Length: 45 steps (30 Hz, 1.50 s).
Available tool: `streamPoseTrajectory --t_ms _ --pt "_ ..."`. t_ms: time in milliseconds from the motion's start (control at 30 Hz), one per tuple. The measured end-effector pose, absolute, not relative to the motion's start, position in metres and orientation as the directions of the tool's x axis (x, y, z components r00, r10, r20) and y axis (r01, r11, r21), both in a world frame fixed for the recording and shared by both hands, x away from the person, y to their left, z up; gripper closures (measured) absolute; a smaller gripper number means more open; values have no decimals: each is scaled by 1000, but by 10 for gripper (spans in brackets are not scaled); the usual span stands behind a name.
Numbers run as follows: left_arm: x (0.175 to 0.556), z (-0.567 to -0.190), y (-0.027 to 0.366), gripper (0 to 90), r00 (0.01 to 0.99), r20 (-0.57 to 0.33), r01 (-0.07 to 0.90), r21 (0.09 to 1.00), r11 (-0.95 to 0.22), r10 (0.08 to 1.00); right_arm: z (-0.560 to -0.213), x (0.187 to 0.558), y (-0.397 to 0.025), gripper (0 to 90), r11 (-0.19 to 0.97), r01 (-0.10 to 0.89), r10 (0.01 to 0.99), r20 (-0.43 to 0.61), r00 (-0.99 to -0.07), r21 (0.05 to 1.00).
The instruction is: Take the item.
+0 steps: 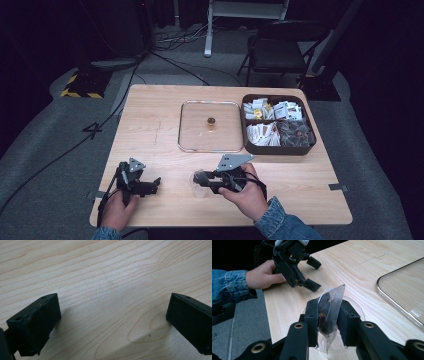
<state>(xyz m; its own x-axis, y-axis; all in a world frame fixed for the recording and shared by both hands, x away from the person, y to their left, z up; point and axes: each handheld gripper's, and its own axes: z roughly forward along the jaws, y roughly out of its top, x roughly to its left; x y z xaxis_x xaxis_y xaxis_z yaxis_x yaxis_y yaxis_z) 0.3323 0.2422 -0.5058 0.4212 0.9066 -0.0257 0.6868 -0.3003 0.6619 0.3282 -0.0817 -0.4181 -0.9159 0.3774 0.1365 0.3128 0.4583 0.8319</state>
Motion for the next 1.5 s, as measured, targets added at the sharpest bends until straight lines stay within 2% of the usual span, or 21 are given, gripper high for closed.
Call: streamPoseTrajectory --t_ms 100,133,233,267,667,1133,1500 --pt "332 -506 242 0 421 -26 687 662 -301 907 -420 328 -80 708 466 312 375 135 -917 828" --pt "332 -506 242 0 421 -26 687 662 -300 907 -421 328 -79 688 469 311 371 136 -919 827" --pt "332 -506 242 0 421 -26 687 662 -301 907 -421 327 -78 538 464 303 361 134 -923 832" --pt "332 -506 242 0 422 -26 687 661 -301 906 -420 327 -78 513 464 292 364 121 -924 836" --pt "332 -506 242 0 421 -26 687 662 -301 907 -403 334 -92 319 424 239 395 59 -917 873" --pt "332 -506 242 0 421 -25 687 662 -300 907 -382 345 -141 317 378 276 490 61 -869 884" --pt "332 -506 242 0 421 -26 687 662 -300 907 -382 347 -176 314 375 311 550 61 -833 873"
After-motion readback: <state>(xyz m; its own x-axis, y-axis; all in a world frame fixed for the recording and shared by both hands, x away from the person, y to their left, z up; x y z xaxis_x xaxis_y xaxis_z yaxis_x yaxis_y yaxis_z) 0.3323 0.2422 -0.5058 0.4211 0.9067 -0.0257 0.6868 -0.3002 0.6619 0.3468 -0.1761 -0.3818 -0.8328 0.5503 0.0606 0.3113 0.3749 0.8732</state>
